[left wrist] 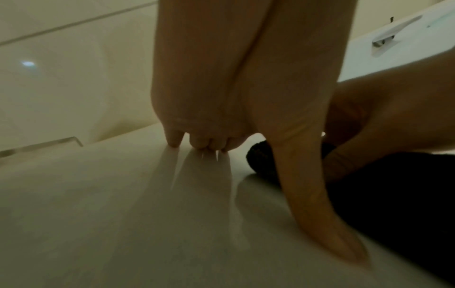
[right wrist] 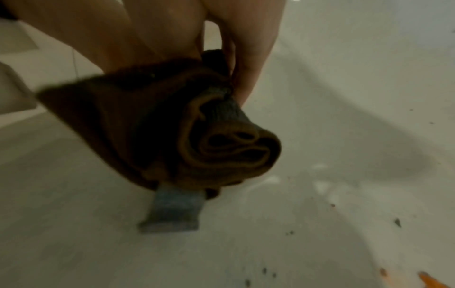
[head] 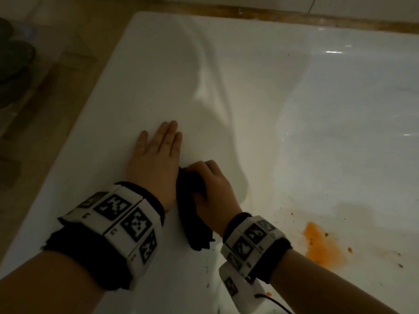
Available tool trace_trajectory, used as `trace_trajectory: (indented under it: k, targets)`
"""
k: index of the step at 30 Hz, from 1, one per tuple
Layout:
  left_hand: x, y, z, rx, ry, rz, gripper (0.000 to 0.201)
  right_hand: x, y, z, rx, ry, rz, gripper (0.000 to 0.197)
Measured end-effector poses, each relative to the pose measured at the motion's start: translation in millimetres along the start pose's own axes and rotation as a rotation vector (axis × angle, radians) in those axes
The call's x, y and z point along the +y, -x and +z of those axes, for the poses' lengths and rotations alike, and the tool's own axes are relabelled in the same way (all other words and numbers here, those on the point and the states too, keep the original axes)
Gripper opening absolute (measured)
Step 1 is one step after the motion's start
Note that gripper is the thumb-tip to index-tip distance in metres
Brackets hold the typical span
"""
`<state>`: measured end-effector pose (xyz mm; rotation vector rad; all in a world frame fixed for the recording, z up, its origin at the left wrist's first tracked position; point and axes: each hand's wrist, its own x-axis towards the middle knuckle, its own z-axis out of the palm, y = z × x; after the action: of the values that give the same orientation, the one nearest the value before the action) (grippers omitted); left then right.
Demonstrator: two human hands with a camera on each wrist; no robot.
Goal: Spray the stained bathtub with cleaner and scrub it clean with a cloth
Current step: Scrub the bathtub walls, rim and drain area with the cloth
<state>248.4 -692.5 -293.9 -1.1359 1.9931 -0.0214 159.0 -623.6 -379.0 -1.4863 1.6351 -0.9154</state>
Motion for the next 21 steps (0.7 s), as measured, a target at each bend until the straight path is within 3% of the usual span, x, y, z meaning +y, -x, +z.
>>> trace_trajectory:
  k: [4, 7, 10, 12, 14, 16, 18, 21]
  targets:
    - [0.0, -0.5, 1.9, 0.000, -0.047, -0.011, 0.113, 20.8, -9.2, -6.5, 0.124, -0.011, 0.096, 0.030]
    - [-1.7, 0.7, 5.1, -0.011, -0.065, -0.001, 0.121, 47.8, -27.3, -21.3, 0.203, 0.039, 0.331, 0.031]
    - [-4.4, 7.9, 12.9, -0.041, -0.102, 0.038, 0.127, 64.4, -41.6, -35.7, 0.091, 0.095, 0.496, 0.034]
    - [-6.7, 16.4, 19.9, -0.097, -0.165, 0.069, 0.135, 55.6, -34.5, -42.7, 0.079, 0.094, 0.425, 0.032]
    - [-8.8, 23.2, 24.9, -0.117, -0.194, 0.084, 0.135, 33.2, -8.2, -39.9, 0.106, 0.030, 0.209, 0.031]
    - [-8.1, 26.6, 24.3, -0.107, -0.166, 0.092, 0.125, 5.7, 28.6, -20.6, -0.017, -0.069, 0.026, 0.034]
    - [-5.3, 28.6, 21.3, -0.104, -0.127, 0.084, 0.114, -12.5, 56.2, 6.8, -0.208, -0.057, -0.045, 0.036]
    - [-1.4, 30.0, 18.8, -0.112, -0.134, 0.063, 0.110, -9.4, 59.3, 22.9, -0.219, -0.032, -0.039, 0.035]
